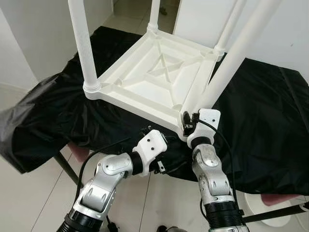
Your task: Building children table
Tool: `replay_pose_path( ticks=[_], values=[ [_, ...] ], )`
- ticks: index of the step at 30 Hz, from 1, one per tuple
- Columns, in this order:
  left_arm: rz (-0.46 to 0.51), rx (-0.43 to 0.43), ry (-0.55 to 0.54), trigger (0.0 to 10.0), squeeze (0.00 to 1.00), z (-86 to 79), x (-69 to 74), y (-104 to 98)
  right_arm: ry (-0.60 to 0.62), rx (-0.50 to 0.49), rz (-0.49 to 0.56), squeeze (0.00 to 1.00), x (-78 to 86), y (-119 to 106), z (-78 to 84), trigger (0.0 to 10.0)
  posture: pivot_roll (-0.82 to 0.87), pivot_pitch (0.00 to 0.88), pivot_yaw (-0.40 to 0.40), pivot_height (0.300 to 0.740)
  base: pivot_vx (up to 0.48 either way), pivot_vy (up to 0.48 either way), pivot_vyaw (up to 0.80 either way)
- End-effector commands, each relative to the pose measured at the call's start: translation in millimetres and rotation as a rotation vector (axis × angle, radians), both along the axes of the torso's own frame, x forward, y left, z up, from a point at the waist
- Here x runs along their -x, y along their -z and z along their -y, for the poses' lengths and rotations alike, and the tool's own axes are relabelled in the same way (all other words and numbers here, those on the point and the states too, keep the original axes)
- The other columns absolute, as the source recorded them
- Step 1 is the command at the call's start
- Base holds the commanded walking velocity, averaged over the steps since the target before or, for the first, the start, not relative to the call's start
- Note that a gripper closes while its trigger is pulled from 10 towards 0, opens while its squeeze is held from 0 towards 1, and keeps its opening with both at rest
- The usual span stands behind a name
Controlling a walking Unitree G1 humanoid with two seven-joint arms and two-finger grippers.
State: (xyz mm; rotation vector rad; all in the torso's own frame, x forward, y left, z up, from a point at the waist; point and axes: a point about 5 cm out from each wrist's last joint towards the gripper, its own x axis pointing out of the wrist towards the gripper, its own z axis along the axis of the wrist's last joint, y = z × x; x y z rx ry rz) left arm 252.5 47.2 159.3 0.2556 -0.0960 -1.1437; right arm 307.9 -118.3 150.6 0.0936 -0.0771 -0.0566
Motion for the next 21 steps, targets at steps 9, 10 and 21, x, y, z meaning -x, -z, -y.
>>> replay_pose_path(
  ticks=[9, 10, 21],
  values=[
    [0.004, 0.019, -0.054, 10.0, 0.0, -0.1, -0.4, -0.9, -0.039, -0.018, -0.052, 1.0, -0.1, 12.7, 19.1, 10.0, 0.09, 0.147, -0.078, 0.74, 0.0, 0.0, 0.0],
    [0.004, 0.019, -0.054, 10.0, 0.0, -0.1, -0.4, -0.9, -0.039, -0.018, -0.052, 1.0, -0.1, 12.7, 19.1, 10.0, 0.09, 0.147, -0.078, 0.74, 0.0, 0.0, 0.0],
    [0.009, 0.018, -0.07, 10.0, 0.0, -2.6, -3.0, -2.2, -0.439, 0.077, -0.005, 1.0, -8.1, -1.7, 38.3, 10.0, 0.11, 0.134, -0.083, 0.74, 0.0, 0.0, 0.0]
  ],
)
